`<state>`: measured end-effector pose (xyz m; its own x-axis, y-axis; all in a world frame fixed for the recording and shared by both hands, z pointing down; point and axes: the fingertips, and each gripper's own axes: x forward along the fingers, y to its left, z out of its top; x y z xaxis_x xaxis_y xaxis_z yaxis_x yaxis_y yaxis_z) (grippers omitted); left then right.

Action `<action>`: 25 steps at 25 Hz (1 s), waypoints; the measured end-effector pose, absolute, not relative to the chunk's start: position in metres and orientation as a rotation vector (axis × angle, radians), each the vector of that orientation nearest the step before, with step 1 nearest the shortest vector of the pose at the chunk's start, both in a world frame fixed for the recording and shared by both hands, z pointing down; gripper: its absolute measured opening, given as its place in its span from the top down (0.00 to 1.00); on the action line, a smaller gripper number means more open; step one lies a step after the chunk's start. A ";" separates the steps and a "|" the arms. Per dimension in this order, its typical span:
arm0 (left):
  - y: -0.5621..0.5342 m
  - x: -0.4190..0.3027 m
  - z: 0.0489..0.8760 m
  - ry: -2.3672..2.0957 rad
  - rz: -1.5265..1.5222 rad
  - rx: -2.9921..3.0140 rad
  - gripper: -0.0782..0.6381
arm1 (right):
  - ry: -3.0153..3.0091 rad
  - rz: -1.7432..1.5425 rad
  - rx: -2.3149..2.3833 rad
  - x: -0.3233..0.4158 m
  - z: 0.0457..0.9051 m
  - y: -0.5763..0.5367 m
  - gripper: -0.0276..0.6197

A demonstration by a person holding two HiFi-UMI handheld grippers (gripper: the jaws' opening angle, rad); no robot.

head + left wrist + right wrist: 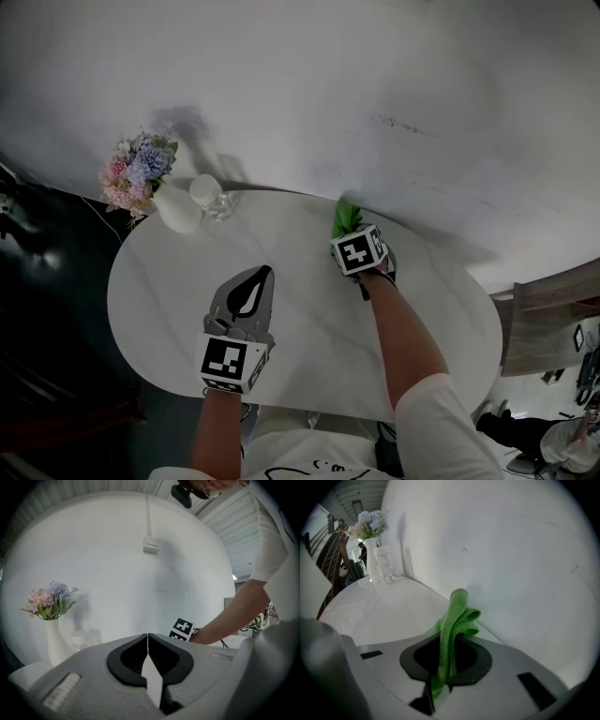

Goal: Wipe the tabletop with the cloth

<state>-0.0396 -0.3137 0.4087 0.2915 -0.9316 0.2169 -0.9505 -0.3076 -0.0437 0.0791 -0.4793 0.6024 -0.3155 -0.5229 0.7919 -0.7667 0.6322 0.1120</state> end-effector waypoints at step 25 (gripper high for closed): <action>-0.312 0.028 0.405 -1.756 0.303 2.497 0.87 | -1.917 0.372 1.088 0.185 0.603 -0.472 0.89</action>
<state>0.0275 -0.3121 0.4054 0.3260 -0.9233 0.2029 -0.9380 -0.3427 -0.0526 0.1848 -0.4723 0.6029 -0.2338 -0.5437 0.8061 -0.8058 0.5723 0.1523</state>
